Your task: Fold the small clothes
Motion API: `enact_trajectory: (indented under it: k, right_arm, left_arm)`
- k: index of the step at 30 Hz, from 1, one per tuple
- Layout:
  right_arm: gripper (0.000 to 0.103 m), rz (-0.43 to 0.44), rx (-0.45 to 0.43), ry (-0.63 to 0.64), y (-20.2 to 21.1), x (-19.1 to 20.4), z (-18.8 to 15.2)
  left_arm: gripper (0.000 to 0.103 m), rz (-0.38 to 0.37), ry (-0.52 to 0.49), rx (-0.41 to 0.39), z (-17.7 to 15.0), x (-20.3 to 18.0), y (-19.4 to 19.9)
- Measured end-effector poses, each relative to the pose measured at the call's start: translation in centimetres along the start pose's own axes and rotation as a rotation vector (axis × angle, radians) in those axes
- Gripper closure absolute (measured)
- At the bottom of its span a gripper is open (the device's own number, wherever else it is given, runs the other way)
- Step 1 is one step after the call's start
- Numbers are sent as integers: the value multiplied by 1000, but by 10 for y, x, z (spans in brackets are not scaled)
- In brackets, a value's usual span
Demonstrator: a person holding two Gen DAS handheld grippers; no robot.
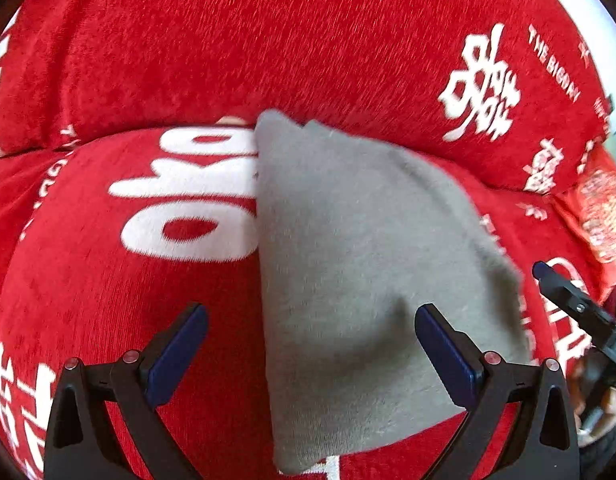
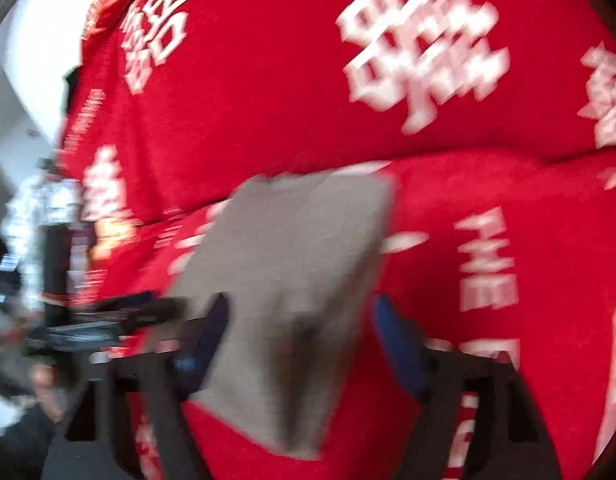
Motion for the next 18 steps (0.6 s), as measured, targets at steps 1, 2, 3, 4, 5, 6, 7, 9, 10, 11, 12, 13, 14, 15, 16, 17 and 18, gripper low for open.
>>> enact_trajectory:
  k: [1, 2, 3, 4, 5, 6, 7, 9, 10, 11, 12, 13, 14, 15, 16, 17, 18]
  right_arm:
    - [18, 17, 3, -24, -1, -5, 2]
    - [18, 41, 22, -72, -4, -14, 3]
    - [18, 57, 41, -111, -10, -20, 4]
    - [18, 78, 65, -145, -18, -24, 4]
    - [18, 96, 90, -172, -26, -30, 3]
    - [18, 101, 117, -199, -36, -34, 1]
    - [18, 105, 141, -221, -45, -38, -2]
    - [18, 143, 206, -269, -68, -39, -6]
    - [18, 150, 233, -277, -76, -40, -9]
    - [18, 140, 231, -272, -83, -38, -9]
    - [18, 137, 208, -248, -85, -35, -5]
    - [22, 155, 220, -236, -90, -30, -3]
    - [32, 181, 242, -233, -96, -24, -3]
    - [33, 166, 248, -222, -99, -19, -1]
    - [36, 151, 250, -197, -102, -14, 1]
    - [45, 140, 259, -170, -104, -9, 3]
    - [49, 138, 263, -166, -105, -7, 4]
  left_arm:
    - [0, -42, 23, 21, 6, 3, -3]
    - [0, -78, 43, 51, 10, 4, -7]
    - [0, -122, 73, 99, 14, 7, -16]
    - [0, -144, 99, 135, 18, 9, -24]
    - [0, -150, 117, 157, 21, 11, -31]
    - [0, -158, 131, 178, 23, 13, -38]
    - [0, -171, 139, 201, 24, 12, -45]
    - [0, -182, 136, 244, 23, 8, -59]
    - [0, -175, 132, 252, 23, 7, -64]
    - [0, -167, 126, 247, 24, 6, -67]
    - [0, -159, 117, 232, 26, 4, -69]
    - [0, -158, 113, 228, 28, 3, -70]
    - [0, -161, 114, 229, 30, 1, -73]
    - [2, -165, 113, 226, 32, -1, -74]
    - [9, -158, 100, 222, 33, -3, -75]
    - [15, -133, 79, 213, 33, -6, -76]
    - [18, -121, 67, 208, 35, -9, -77]
Point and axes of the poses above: each gripper's, at about its wrist camera, not at the fingertips, and y roughly against the way its jaws point, x to its left, z to its top, the point moved 4 cm from there along -y, roughly the way its jaws point, and after that the axes turned 7 degrees about y, right-handed, at the moved point
